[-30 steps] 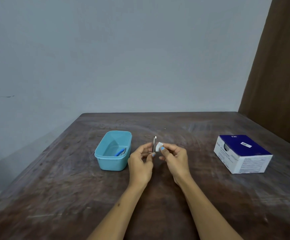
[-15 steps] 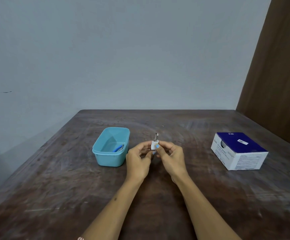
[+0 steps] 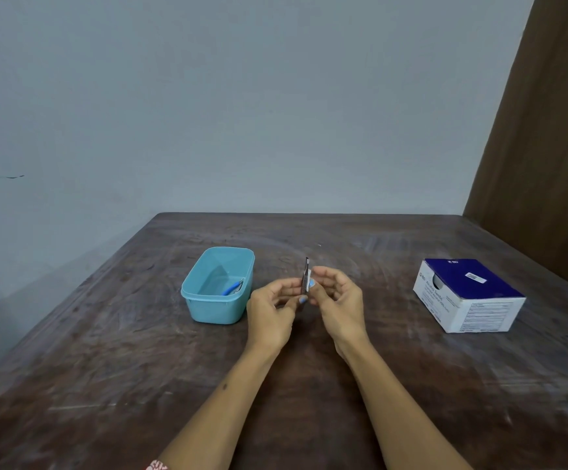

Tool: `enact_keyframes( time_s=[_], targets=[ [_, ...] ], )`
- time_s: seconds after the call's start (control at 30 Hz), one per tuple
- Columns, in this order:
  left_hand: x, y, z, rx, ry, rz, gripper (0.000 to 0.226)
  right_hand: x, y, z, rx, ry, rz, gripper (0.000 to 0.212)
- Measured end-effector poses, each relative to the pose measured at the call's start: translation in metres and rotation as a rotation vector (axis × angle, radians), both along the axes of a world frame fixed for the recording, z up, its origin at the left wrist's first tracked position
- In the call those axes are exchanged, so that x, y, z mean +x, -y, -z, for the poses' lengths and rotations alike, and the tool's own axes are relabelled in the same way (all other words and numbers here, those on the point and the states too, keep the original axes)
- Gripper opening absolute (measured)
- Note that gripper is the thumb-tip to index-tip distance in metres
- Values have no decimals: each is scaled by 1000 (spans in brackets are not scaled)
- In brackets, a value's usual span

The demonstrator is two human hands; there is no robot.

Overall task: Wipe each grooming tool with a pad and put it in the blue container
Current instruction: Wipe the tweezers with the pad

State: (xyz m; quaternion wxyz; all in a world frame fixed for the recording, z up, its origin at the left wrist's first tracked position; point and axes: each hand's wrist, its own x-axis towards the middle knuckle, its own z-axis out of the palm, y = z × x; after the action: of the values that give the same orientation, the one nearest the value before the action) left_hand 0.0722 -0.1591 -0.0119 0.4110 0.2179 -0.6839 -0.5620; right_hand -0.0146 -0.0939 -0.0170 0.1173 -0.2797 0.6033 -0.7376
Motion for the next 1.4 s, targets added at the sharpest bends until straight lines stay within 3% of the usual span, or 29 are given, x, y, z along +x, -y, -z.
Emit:
enact_keyframes(
  time_s=[0.5,0.6,0.73,1.0,1.1,1.4],
  targets=[
    [1,0,-2,41,-31,5,40,7,-8,-12,-98,112,-89,8],
    [2,0,-3,48,-48,15,41,10,-9,-14,-101,117,-87,13],
    [1,1,-1,38,-43,16,39,10,-10,-15,-98,97,-67,2],
    [0,0,-2,54,-30,-10,31,10,-9,-14,-109,125,7,15],
    [0,0,-2,49,-19,-15,31,11,-10,-14,-109,99,32,11],
    [2,1,-2,25,-22,19,39,11,-10,-15,-87,62,-39,21]
  ],
)
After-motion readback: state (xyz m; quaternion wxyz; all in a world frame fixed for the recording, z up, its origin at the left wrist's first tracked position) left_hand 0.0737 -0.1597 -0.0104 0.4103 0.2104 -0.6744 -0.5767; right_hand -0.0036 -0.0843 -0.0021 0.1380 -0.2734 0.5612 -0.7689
